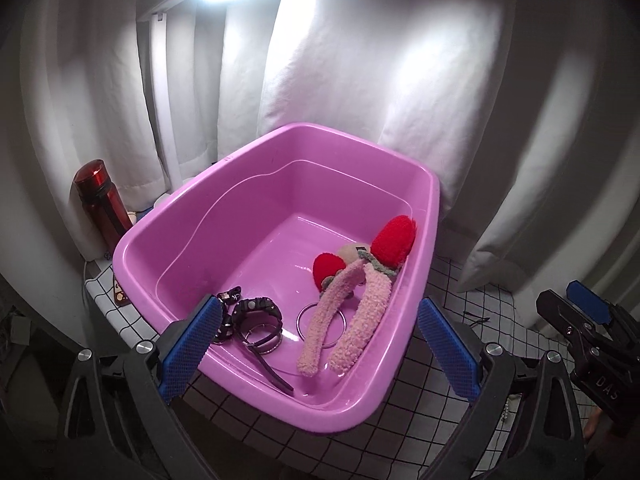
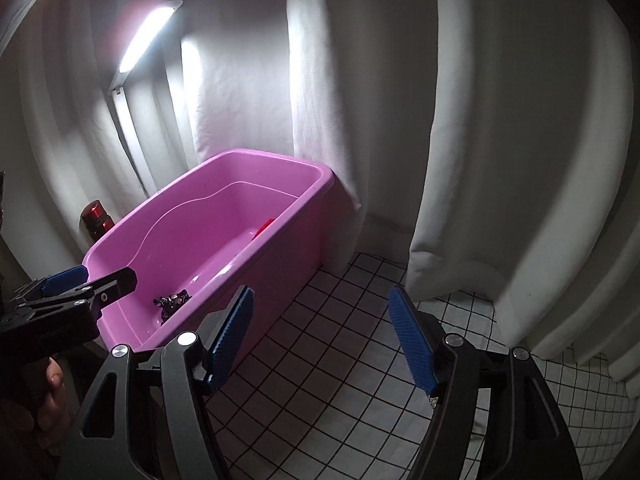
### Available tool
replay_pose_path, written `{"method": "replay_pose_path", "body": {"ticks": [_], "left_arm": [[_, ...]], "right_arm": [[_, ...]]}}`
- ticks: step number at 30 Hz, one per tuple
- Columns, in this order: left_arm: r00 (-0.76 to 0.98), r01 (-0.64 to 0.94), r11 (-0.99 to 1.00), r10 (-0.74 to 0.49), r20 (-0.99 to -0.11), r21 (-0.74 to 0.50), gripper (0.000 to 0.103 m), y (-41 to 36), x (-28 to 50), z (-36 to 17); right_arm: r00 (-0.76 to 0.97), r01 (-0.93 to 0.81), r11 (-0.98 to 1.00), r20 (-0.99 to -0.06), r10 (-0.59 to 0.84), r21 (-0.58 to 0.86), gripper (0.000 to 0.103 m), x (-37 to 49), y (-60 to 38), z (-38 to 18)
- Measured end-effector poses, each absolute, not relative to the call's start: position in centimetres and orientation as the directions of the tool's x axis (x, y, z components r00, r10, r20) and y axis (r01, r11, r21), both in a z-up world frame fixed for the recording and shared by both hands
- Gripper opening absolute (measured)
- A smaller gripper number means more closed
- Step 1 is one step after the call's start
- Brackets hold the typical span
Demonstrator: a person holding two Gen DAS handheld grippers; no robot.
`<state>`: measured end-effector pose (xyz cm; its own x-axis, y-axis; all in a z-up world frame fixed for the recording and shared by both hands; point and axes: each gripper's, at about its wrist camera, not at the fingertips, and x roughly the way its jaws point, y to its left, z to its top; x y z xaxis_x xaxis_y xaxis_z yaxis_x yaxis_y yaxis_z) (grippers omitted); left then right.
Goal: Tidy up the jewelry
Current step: 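Withdraw both tools from the tub back over the table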
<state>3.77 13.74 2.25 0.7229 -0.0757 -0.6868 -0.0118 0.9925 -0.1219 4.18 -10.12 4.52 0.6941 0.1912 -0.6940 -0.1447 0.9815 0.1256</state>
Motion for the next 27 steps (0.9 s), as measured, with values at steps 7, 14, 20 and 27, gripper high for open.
{"method": "replay_pose_path", "body": {"ticks": [7,14,20,27], "left_arm": [[0.718,0.089,0.99,-0.137,-0.682,-0.105,0.097,9.0,1.8,2.1],[0.688,0.168,0.981,-0.189,-0.701,-0.099,0.097,4.9,0.5,1.0],[0.636,0.25,0.964,-0.232,-0.736,-0.087,0.097,1.1,0.4,-0.9],[0.572,0.313,0.948,-0.234,-0.786,-0.054,0.097,-2.6,1.8,-4.5]], "right_arm": [[0.677,-0.013,0.988,-0.726,0.12,0.151,0.078,-0.8,-16.6,2.0],[0.637,0.112,0.98,-0.768,0.058,0.167,0.079,-4.6,-21.7,-0.6],[0.604,0.165,0.968,-0.795,0.052,0.189,0.079,-7.1,-24.1,-3.0],[0.573,0.208,0.955,-0.818,0.054,0.21,0.079,-8.6,-25.5,-5.5]]}}
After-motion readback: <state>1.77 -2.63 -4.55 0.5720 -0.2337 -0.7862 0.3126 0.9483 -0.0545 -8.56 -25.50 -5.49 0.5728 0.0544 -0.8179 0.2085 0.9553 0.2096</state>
